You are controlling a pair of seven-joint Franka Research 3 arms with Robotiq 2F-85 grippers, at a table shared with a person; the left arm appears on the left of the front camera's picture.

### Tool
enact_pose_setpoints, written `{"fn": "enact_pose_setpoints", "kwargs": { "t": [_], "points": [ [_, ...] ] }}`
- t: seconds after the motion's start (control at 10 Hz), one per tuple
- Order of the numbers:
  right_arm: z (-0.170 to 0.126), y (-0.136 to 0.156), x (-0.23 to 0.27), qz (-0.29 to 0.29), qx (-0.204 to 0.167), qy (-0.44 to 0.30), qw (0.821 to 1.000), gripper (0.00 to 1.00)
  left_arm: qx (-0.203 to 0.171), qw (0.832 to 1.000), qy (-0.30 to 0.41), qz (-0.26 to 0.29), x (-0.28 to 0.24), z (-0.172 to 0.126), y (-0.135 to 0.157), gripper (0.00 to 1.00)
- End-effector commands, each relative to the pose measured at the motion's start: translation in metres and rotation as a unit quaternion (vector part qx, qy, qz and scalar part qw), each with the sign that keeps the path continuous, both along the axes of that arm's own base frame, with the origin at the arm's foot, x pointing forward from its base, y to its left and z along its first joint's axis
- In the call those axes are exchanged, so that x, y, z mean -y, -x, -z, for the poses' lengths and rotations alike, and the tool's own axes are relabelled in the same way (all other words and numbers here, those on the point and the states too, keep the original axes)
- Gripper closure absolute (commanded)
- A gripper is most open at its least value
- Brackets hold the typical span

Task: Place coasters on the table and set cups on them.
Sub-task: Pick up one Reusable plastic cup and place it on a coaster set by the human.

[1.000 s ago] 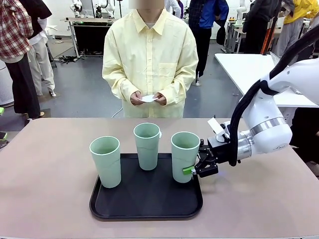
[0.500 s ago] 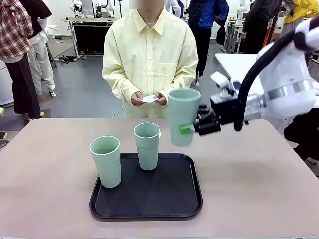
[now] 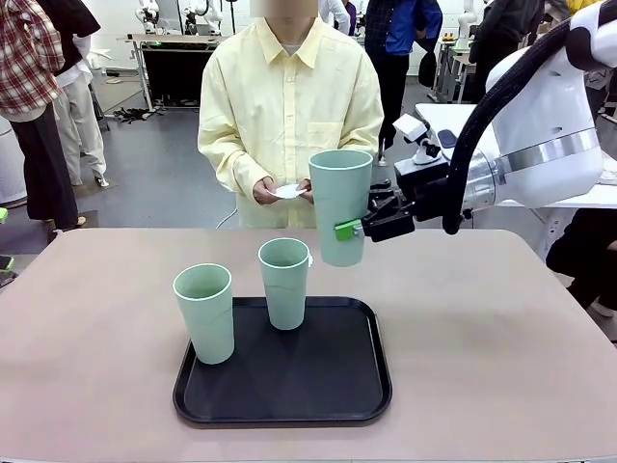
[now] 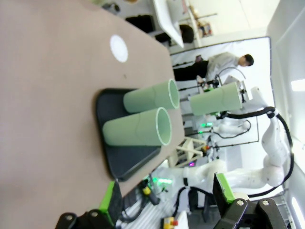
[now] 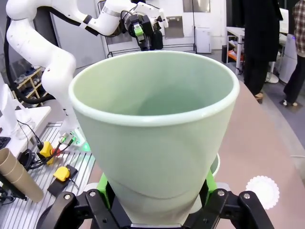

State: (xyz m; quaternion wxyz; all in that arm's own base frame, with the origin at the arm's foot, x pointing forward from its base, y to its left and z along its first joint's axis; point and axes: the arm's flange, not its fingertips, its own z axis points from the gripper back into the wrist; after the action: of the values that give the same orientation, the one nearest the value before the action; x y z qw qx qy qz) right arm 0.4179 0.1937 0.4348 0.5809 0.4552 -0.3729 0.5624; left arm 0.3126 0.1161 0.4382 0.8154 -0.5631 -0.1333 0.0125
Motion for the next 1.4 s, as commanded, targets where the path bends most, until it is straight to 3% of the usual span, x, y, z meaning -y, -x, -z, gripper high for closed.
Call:
{"fn": "enact_pose_setpoints", "kwargs": {
  "t": [0.0,0.1,0.2,0.4,0.8,1.0,1.3],
  "points": [
    [-0.003,0.001,0.001,-0.002,0.0,-0.007,1.0,0.77,0.006,1.0,0.006,0.0,-0.001,-0.001,0.0,0.0],
    [-0.003,0.001,0.001,-0.002,0.0,-0.007,1.0,0.77,0.006,1.0,0.006,0.0,-0.001,-0.001,0.0,0.0],
    [-0.001,0.0,0.001,0.0,0.0,-0.001,1.0,0.18,0.006,1.0,0.006,0.0,-0.001,-0.001,0.0,0.0],
    [-0.001,-0.048,0.003,-0.005,0.014,-0.018,1.0,0.18,0.006,1.0,0.006,0.0,-0.001,-0.001,0.0,0.0],
    [0.02,-0.147,0.001,0.01,0.005,-0.024,1.0,0.18,0.006,1.0,0.006,0.0,-0.001,-0.001,0.0,0.0],
    [0.033,-0.173,-0.007,0.0,0.014,-0.02,1.0,0.18,0.006,1.0,0.006,0.0,-0.001,-0.001,0.0,0.0],
    [0.054,-0.182,-0.031,-0.027,0.028,-0.016,0.999,0.18,0.006,1.0,0.006,0.0,-0.001,-0.001,0.0,0.0]
  ]
}}
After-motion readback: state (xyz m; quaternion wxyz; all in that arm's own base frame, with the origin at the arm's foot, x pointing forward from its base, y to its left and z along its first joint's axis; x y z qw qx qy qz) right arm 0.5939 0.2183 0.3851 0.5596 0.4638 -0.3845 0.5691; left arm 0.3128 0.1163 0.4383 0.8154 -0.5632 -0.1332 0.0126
